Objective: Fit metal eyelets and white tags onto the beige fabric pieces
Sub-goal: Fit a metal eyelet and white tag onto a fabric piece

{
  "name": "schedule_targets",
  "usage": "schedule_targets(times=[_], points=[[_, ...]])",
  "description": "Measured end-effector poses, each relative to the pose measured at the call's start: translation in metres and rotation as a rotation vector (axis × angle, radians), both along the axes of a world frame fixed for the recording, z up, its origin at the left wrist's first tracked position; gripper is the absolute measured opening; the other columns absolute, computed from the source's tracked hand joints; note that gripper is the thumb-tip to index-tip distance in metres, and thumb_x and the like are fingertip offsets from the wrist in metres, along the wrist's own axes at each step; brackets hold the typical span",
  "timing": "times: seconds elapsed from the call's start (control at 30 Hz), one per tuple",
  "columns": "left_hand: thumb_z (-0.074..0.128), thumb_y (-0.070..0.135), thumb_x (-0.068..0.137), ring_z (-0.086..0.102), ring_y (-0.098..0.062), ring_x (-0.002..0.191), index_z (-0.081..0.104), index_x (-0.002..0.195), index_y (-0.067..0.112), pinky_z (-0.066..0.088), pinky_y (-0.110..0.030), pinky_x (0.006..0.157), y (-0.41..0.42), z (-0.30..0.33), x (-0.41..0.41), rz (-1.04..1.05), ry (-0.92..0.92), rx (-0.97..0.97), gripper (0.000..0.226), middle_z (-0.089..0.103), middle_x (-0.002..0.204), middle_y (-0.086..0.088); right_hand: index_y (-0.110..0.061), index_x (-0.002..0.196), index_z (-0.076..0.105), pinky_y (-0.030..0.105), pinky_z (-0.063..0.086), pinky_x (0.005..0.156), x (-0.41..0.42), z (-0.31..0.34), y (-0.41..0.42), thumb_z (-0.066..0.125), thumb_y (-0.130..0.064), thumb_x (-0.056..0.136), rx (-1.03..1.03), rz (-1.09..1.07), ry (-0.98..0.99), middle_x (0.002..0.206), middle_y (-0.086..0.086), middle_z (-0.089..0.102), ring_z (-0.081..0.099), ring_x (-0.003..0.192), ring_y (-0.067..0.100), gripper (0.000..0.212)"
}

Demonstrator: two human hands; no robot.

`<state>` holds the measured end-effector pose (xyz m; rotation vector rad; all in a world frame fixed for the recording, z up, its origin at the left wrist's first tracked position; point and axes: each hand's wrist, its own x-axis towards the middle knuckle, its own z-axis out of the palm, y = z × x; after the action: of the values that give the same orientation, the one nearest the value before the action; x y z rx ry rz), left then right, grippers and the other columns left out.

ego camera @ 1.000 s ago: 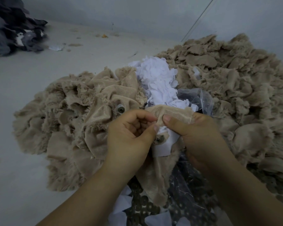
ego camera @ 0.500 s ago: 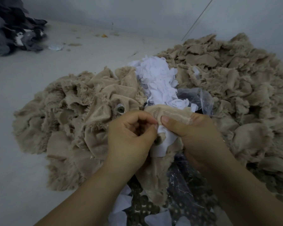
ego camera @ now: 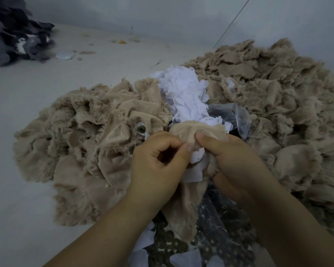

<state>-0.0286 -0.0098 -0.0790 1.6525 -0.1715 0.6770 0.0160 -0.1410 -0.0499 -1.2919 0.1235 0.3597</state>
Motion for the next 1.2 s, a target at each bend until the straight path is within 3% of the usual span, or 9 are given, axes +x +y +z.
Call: schedule_targets(times=[0.17,0.3,0.47,0.6,0.7,0.8,0.87,1.03,1.2], points=[[0.071,0.013,0.079,0.06,-0.032,0.066,0.063,0.074,0.011,0.053,-0.042,0.058,-0.002,0.0,-0.001,0.027,0.077,-0.096,0.009,0.063,0.071,-0.007,0.005,0.118,0.065,0.05,0.055,0.093,0.0,0.002,0.003,0.061,-0.011,0.095,0.004,-0.021,0.021,0.109,0.023,0.071,0.07,0.102,0.037,0.028],[0.07,0.018,0.078,0.06,-0.022,0.066,0.064,0.082,0.017,0.054,-0.031,0.06,-0.001,-0.003,0.0,0.026,0.135,-0.122,0.007,0.064,0.076,-0.006,0.007,0.111,0.065,0.044,0.062,0.079,-0.002,0.002,0.004,0.063,-0.011,0.093,0.005,-0.019,0.022,0.1,0.023,0.073,0.073,0.09,0.034,0.026],[0.072,0.016,0.078,0.065,-0.022,0.065,0.07,0.076,0.02,0.055,-0.026,0.058,-0.001,-0.003,0.001,0.028,0.153,-0.148,0.005,0.069,0.071,-0.003,0.006,0.112,0.066,0.054,0.055,0.092,-0.002,0.002,0.005,0.063,-0.015,0.094,-0.024,-0.026,0.016,0.105,0.024,0.072,0.07,0.099,0.04,0.028],[0.071,0.007,0.085,0.069,-0.019,0.067,0.072,0.079,0.018,0.059,-0.029,0.062,0.001,-0.003,0.0,0.037,0.141,-0.135,0.013,0.072,0.073,-0.002,0.006,0.109,0.068,0.059,0.053,0.093,-0.007,0.007,0.005,0.071,-0.026,0.076,-0.071,0.066,-0.014,0.104,0.027,0.071,0.068,0.1,0.046,0.046],[0.066,0.015,0.082,0.068,-0.015,0.069,0.071,0.079,0.02,0.059,-0.03,0.065,0.001,-0.001,0.0,0.087,0.116,-0.103,0.008,0.071,0.075,0.001,0.011,0.111,0.065,0.062,0.05,0.094,-0.009,0.007,0.005,0.064,-0.018,0.09,-0.067,0.107,0.029,0.105,0.035,0.068,0.064,0.104,0.053,0.036],[0.065,0.022,0.082,0.066,-0.024,0.07,0.067,0.079,0.018,0.058,-0.04,0.063,0.0,-0.001,0.0,0.106,0.126,-0.117,0.005,0.068,0.073,-0.003,0.011,0.117,0.063,0.057,0.053,0.093,-0.012,0.009,0.006,0.06,-0.017,0.09,0.018,0.17,0.099,0.109,0.035,0.067,0.064,0.106,0.05,0.038],[0.065,0.029,0.082,0.063,-0.033,0.069,0.065,0.078,0.013,0.054,-0.044,0.059,-0.001,-0.001,0.0,0.088,0.166,-0.122,0.016,0.066,0.072,-0.01,0.011,0.121,0.06,0.057,0.052,0.095,-0.013,0.012,0.006,0.059,-0.015,0.093,0.083,0.185,0.132,0.113,0.034,0.066,0.064,0.109,0.048,0.038],[0.058,0.025,0.086,0.059,-0.01,0.06,0.068,0.072,0.012,0.047,-0.022,0.055,-0.003,-0.001,0.001,0.052,0.153,-0.051,0.021,0.065,0.067,-0.001,0.007,0.126,0.058,0.041,0.06,0.07,-0.008,0.011,0.007,0.052,-0.012,0.098,0.134,0.163,0.204,0.103,0.025,0.072,0.071,0.087,0.031,0.035],[0.058,0.024,0.088,0.055,-0.028,0.064,0.064,0.07,0.005,0.047,-0.031,0.057,-0.003,-0.001,0.003,0.035,0.103,-0.147,0.027,0.061,0.067,-0.013,0.005,0.103,0.073,0.04,0.062,0.071,-0.009,0.005,0.006,0.054,-0.018,0.09,0.225,0.294,0.289,0.103,0.025,0.073,0.074,0.079,0.031,0.032]])
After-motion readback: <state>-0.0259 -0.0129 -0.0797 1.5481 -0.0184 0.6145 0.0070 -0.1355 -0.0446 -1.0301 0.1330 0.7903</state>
